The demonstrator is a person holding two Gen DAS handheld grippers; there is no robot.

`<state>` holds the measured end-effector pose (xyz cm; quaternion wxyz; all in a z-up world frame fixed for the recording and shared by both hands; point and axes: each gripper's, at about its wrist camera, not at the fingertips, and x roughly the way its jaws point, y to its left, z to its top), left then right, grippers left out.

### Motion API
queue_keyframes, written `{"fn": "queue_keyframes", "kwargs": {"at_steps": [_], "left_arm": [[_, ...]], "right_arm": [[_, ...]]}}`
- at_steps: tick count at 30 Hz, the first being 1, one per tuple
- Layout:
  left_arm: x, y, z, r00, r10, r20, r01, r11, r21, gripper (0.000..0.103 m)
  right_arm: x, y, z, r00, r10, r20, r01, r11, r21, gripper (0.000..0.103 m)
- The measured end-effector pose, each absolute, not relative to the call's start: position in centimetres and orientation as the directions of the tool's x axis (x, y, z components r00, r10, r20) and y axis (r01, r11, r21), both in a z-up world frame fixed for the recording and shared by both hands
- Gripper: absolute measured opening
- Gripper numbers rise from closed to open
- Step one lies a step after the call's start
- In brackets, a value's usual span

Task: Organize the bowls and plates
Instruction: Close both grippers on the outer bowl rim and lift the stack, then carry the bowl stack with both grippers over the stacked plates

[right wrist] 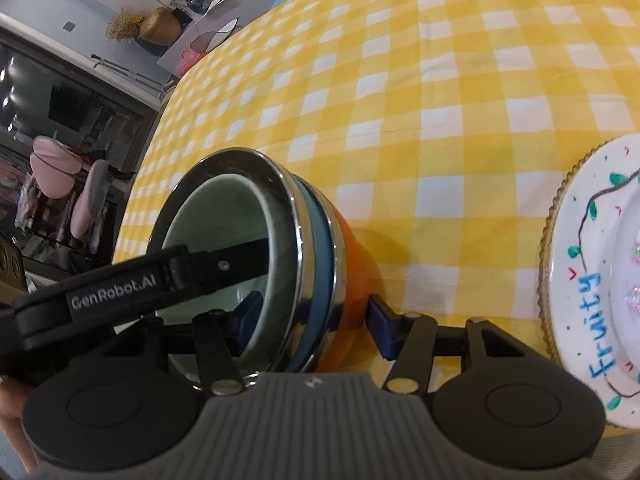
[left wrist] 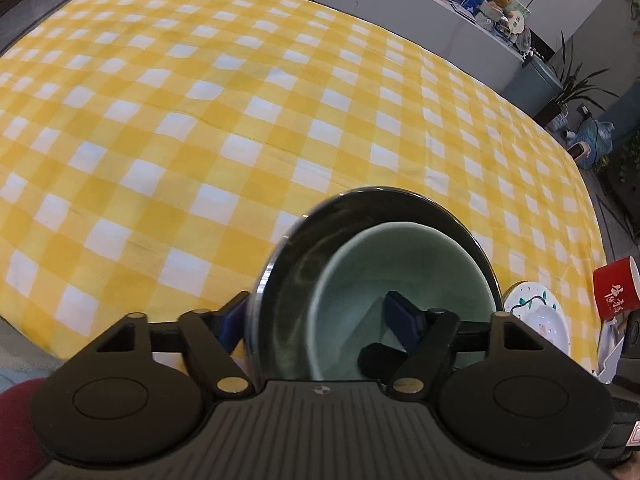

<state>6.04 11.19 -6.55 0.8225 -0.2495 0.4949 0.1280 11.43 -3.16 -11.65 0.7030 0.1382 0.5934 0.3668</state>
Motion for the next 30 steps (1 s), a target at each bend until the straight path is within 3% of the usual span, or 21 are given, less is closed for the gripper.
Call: {"fn": "queue_keyframes", "kwargs": {"at_steps": [4, 11, 18, 20, 30], "left_arm": [[6.2, 11.4, -6.8, 0.477, -0.052, -0.877, -0.466, 0.831, -0.303, 0.090], [6.1, 12.8, -7.8, 0.479, -0.136, -0.867, -0.502, 0.769, -0.397, 0.091], [6.0, 12.9, -8.2, 0.480, -0.156, -0.863, -0.508, 0.752, -0.419, 0.092], [6.1, 13.0, -8.2, 0.478, -0.161, -0.864, -0.509, 0.751, -0.422, 0.092], [5.8, 13.0, -8.2, 0.485, -0.161, -0.859, -0.506, 0.749, -0.427, 0.087]], "right_arm": [[11.8, -3.2, -13.5, -0.037, 0.734, -0.678, -0.310, 0.636, 0.707, 0.070], [11.7, -3.8, -13.7, 0.001, 0.749, -0.663, -0.278, 0.637, 0.719, 0.069], [11.4, -3.9, -12.9, 0.081, 0.721, -0.688, -0.368, 0.663, 0.652, 0.072], [11.3, -3.9, -13.1, 0.079, 0.739, -0.669, -0.354, 0.648, 0.674, 0.066], [11.9, -4.4, -13.5, 0.072, 0.751, -0.656, -0.318, 0.641, 0.699, 0.062]]}}
